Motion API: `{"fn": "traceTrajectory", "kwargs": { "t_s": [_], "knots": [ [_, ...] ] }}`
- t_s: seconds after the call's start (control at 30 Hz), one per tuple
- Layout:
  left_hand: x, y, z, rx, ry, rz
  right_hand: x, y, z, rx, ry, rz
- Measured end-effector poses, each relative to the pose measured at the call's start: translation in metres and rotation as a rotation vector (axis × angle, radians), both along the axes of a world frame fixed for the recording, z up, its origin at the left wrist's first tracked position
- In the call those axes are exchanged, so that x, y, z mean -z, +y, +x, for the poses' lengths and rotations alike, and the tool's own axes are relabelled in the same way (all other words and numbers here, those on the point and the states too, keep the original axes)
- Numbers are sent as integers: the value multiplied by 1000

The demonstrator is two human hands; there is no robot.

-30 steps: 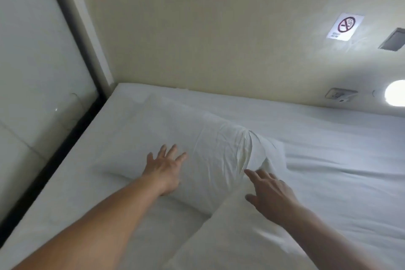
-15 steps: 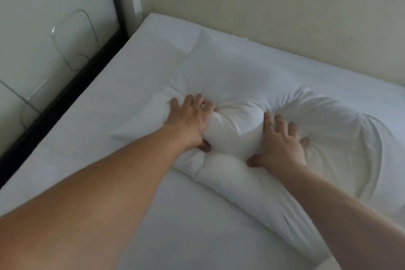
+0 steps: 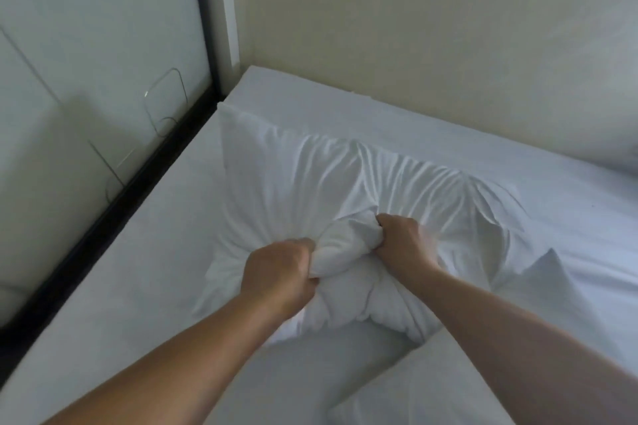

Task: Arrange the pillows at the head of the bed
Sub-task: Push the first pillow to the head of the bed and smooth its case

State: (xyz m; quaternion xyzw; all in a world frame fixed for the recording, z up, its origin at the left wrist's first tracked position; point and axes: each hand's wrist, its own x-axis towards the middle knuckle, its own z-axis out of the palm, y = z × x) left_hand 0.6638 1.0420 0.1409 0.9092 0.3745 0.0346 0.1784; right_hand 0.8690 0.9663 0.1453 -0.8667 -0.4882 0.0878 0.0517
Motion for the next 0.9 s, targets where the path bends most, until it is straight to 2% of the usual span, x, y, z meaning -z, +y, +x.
{"fn": "traceTrajectory", "kwargs": {
  "t_s": [0.13,0.17,0.2,0.3,0.33,0.37,0.43,0.5,0.57,0.63,0.7,0.73,0.8,0.83,0.9],
  "knots": [
    [-45,14,-30,-49,62,-261,-74,28,-8,-312,-233,-118],
    [-56,15,-35,-54,30,-355,-89,38,-12,-375,-281,-142],
    [-64,16,-41,-83,-47,-498,-103,49,-17,-424,-327,-157],
    [-76,12,-60,-202,-454,-1217,-125,75,-30,-525,-417,-89],
    [-76,8,-63,-225,-558,-1399,-126,82,-33,-531,-427,-24],
    [-73,3,-64,-251,-640,-1529,-127,88,-37,-508,-402,55],
    [-64,-7,-62,-339,-730,-1645,-124,96,-42,-341,-233,184],
    [-52,-11,-57,-496,-778,-1614,-112,93,-41,-91,-26,226],
    [-42,-7,-56,-518,-724,-1492,-90,74,-33,117,17,217],
    [-33,7,-57,-438,-567,-1204,-66,50,-21,281,-23,170],
    [-24,26,-60,-448,-436,-847,-41,28,-15,523,146,103],
    [-20,36,-61,-467,-393,-747,-28,20,-13,654,274,86],
    [-8,48,-63,-482,-219,-710,-2,3,-13,822,455,69],
    [-3,51,-65,-483,-145,-730,9,-6,-13,867,488,62],
    [8,52,-65,-523,-122,-814,23,-18,-12,913,491,50]
  ]
}}
